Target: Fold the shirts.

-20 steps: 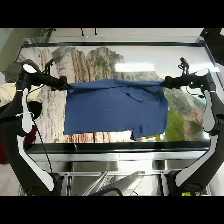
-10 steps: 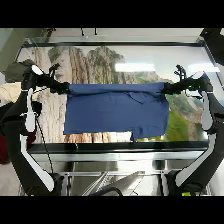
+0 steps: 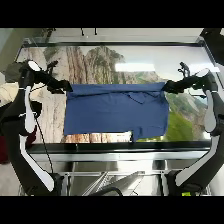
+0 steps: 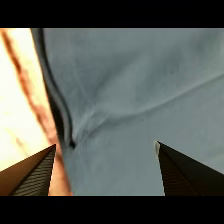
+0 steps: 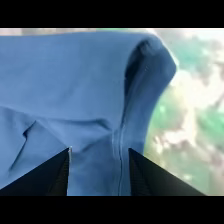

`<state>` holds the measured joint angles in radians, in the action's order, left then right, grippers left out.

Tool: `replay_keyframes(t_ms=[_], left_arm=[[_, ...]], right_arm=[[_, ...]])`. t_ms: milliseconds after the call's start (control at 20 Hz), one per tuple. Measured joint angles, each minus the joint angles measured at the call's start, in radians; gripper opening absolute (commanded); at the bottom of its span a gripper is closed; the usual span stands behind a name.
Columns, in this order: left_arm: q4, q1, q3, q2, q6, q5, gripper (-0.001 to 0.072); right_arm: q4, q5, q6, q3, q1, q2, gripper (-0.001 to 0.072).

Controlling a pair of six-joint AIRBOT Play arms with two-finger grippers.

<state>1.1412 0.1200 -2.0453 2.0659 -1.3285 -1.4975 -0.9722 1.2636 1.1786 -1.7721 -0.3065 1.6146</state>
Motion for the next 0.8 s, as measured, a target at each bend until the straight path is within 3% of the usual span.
replay_keyframes(t_ms=[50, 100, 350, 700, 750, 800], left_arm=[[0.004, 0.013, 0.031, -0.026, -0.005, -0.019, 0.0608], [0.008, 0.026, 0.084, -0.056, -0.008, -0.033, 0.0589], [0.019, 0.099, 0.509, -0.241, 0.016, -0.007, 0.059], [-0.036, 0.143, 0.926, -0.401, 0.093, 0.134, 0.0587], [-0.061, 0.137, 0.951, -0.407, 0.11, 0.148, 0.0514], [-0.093, 0.128, 0.971, -0.411, 0.129, 0.169, 0.0313]], right_arm=[[-0.006, 0.045, 0.008, 0.003, -0.018, -0.018, 0.0382], [-0.01, 0.088, 0.017, 0.012, -0.034, -0.032, 0.0382], [-0.022, 0.239, 0.042, 0.211, -0.154, -0.171, 0.0382], [-0.021, 0.174, 0.049, 0.684, -0.347, -0.475, 0.0386], [-0.013, 0.165, 0.049, 0.749, -0.359, -0.508, 0.0398], [0.003, 0.152, 0.042, 0.807, -0.367, -0.534, 0.0462]])
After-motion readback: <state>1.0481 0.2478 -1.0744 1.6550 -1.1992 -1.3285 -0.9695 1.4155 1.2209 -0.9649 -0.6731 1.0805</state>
